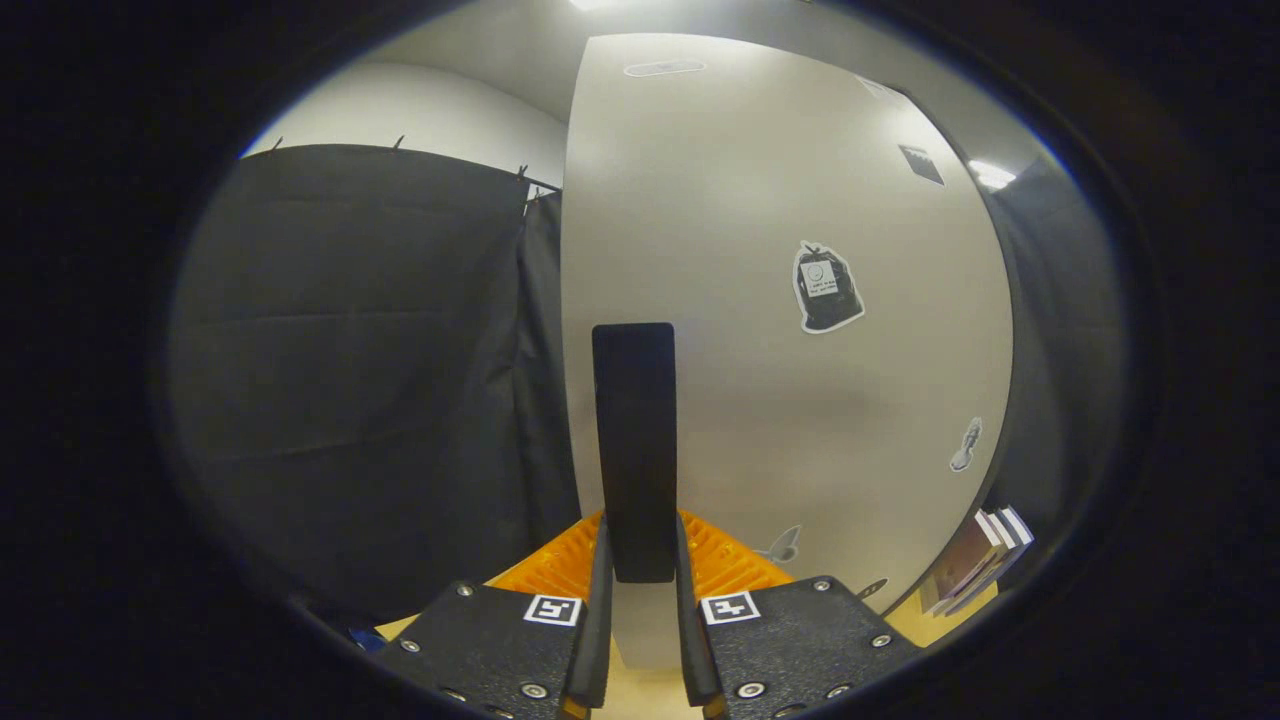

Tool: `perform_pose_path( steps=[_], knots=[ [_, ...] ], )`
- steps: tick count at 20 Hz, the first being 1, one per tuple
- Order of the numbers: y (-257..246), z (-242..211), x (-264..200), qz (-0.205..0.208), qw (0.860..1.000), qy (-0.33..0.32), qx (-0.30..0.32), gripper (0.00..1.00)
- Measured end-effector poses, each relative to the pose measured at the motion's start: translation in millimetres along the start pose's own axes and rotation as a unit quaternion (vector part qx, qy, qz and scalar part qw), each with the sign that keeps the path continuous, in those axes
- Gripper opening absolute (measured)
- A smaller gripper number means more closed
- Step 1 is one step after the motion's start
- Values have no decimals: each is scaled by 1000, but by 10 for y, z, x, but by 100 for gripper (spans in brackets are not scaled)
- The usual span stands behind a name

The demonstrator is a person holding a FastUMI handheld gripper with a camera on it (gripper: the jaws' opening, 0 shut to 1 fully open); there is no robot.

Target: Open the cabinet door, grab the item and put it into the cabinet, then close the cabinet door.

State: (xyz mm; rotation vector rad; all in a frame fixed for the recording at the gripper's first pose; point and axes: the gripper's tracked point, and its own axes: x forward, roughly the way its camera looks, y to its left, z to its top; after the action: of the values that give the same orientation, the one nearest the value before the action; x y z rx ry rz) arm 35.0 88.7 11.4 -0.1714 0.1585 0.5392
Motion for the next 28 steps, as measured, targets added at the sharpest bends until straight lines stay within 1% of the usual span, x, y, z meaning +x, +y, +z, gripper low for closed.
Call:
perform_pose_path(
  steps=[5,10,15,22,25,28],
  knots=[
    [-72,-28,-30,60,998,1,-2,29],
    [-119,-24,-128,113,994,4,-2,29],
    [-199,-36,-187,153,988,5,0,29],
    [-339,-57,-297,172,985,3,0,29],
    [-418,-72,-360,167,986,2,2,29],
    [-509,-71,-426,152,988,0,8,29]
  ],
)
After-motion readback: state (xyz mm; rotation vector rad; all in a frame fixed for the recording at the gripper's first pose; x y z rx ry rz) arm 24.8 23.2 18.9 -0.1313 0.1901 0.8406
